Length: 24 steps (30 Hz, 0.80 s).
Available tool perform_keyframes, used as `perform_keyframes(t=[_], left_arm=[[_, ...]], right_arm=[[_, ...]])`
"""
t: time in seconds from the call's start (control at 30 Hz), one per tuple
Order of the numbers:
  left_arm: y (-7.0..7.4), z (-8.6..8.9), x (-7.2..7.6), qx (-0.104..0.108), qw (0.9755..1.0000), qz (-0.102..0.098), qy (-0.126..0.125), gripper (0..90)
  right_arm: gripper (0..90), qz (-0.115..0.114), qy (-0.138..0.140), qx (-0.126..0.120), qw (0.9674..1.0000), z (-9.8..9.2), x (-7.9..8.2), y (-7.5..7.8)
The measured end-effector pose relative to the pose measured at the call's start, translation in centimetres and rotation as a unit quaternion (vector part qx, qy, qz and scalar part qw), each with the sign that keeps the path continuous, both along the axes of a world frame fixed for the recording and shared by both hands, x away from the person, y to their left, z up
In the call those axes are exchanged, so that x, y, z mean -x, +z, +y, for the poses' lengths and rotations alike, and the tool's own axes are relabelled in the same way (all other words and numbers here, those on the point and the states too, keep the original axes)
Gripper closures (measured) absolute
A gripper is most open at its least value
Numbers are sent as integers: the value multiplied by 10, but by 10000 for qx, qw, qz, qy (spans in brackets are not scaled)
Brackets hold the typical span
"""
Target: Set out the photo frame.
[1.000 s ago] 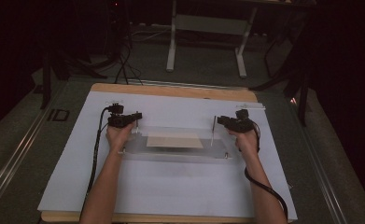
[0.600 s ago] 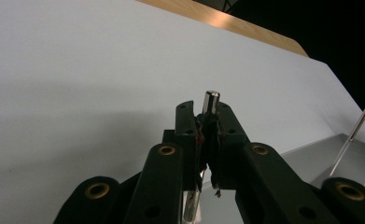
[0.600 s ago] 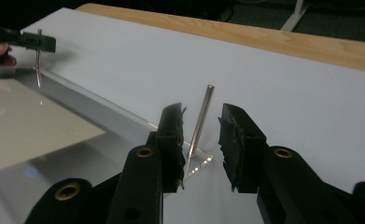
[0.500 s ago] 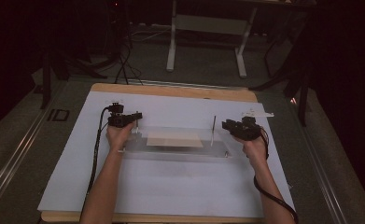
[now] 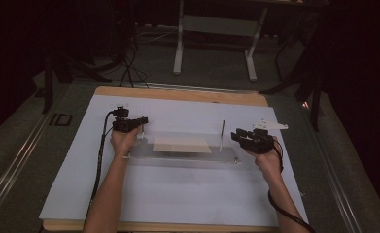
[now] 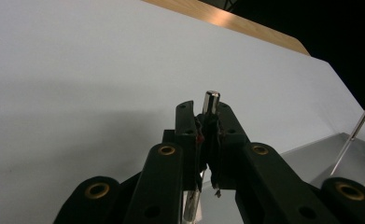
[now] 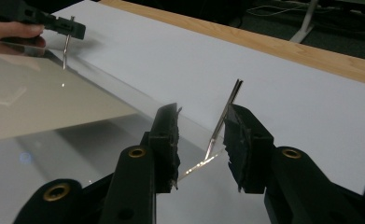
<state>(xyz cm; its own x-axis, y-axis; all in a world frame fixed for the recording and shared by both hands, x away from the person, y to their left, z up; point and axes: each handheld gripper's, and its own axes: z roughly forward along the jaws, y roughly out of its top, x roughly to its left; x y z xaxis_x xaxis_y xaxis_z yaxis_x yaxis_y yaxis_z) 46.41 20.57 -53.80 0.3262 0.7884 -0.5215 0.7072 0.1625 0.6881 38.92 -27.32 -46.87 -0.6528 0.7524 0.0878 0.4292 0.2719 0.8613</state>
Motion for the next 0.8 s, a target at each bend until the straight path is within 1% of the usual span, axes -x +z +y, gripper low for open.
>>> perform_keyframes(t=[0.07, 0.1, 0.2, 0.3, 0.37, 0.4, 0.43, 0.5, 0.57, 0.7, 0.77, 0.8], left_arm=[[0, 0, 0, 1, 10000, 1, 5, 832], [0, 0, 0, 1, 10000, 2, 5, 832], [0, 0, -1, -13, 10000, 21, 3, 832], [0, 0, -1, 0, 10000, 43, 17, 832], [1, 0, -1, -5, 10000, 42, 19, 832], [1, 0, -1, -8, 10000, 52, 16, 832], [1, 0, -1, -18, 10000, 59, 19, 832], [1, 0, -1, -18, 10000, 62, 22, 832], [1, 0, -2, -29, 10000, 66, 10, 832], [1, 0, -2, -30, 10000, 90, 2, 832], [1, 0, -2, -24, 10000, 92, 0, 831], [1, 0, -2, -19, 10000, 97, 3, 831]], right_arm=[[646, -5, 13, 44, 10000, -1, 4, -2], [635, -43, 31, 94, 9999, -2, 6, -5], [635, -64, 84, 147, 9998, -2, 8, -8], [635, -119, 111, 271, 9995, -3, 12, -12], [634, -143, 111, 290, 9994, -3, 12, -12], [634, -147, 131, 306, 9993, -4, 13, -13], [633, -167, 188, 382, 9990, -5, 14, -14], [631, -178, 268, 403, 9987, -7, 16, -15], [609, -147, 310, 415, 9986, -8, 17, -17], [563, -157, 349, 421, 9984, -10, 18, -21], [521, -220, 350, 507, 9979, -11, 19, -21], [516, -227, 363, 540, 9976, -11, 19, -21]])
